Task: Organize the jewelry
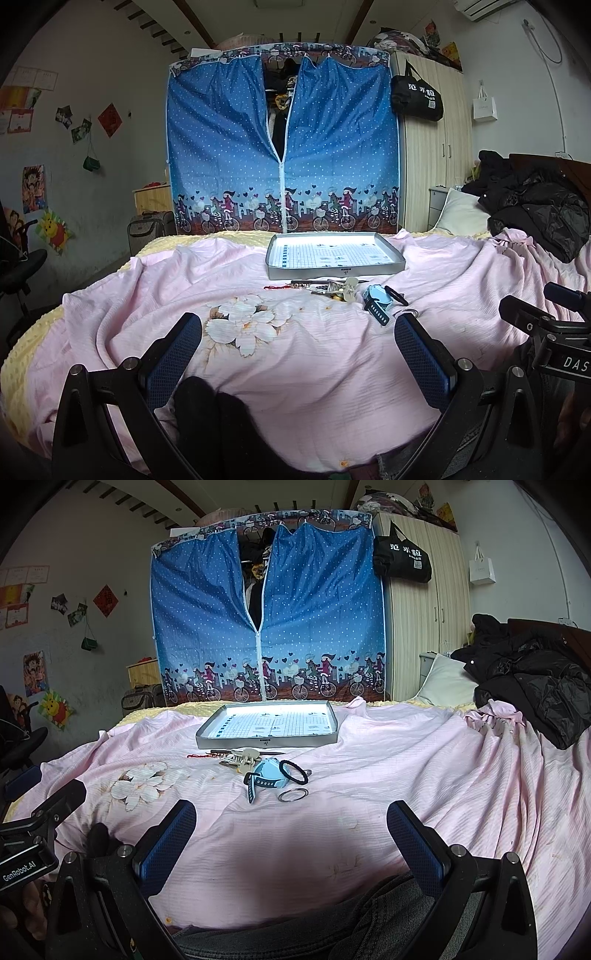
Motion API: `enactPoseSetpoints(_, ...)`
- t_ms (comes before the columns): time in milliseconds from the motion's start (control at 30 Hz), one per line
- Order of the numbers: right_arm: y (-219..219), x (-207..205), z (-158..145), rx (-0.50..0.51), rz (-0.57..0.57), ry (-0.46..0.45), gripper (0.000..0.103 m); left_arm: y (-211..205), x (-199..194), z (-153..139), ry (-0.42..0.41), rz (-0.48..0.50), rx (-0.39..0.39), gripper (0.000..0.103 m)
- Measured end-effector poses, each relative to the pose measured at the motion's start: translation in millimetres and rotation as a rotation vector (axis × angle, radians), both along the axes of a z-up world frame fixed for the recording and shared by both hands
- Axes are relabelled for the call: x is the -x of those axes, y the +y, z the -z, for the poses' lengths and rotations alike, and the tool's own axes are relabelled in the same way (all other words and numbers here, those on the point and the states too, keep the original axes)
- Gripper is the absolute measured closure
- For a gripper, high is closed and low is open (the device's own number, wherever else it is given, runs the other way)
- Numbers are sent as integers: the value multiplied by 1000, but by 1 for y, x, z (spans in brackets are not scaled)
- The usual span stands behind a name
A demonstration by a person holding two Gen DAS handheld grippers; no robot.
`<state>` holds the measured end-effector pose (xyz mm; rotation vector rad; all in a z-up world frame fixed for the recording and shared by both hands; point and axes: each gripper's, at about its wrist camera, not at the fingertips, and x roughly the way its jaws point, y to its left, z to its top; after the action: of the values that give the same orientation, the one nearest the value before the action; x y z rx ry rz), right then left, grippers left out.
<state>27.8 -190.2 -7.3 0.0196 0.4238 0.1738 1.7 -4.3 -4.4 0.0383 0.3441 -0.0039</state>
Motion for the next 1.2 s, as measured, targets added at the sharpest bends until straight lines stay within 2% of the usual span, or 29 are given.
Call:
enactPoseSetpoints(633, 4, 1, 8, 24, -3, -2, 0, 4, 0, 2, 23, -8, 38, 1)
enactPoseSetpoints(700, 3, 7, 3, 8, -12, -23, 0, 8, -1, 8, 45, -24, 57, 1)
enactPoseSetpoints(767, -1, 6, -2, -33, -52, -24, 0, 13, -8, 15, 101, -37, 88, 1)
enactPoseSetpoints(867, -7, -3, -12, -95, -109, 0, 0, 24, -20, 18, 174, -47, 167, 1)
enactPoseSetpoints(933, -15, -14, -17, -119, -91, 17, 0, 29, -26, 17, 198, -37, 209, 1)
enactPoseSetpoints(1067, -37, -49, -27, -141, 8, 47, 0, 35, -40, 18, 221, -13, 232, 1)
enactPoseSetpoints(1200, -50, -99, -27, -137, 6, 124, 0, 31, -73, 21, 276, 48, 232, 1)
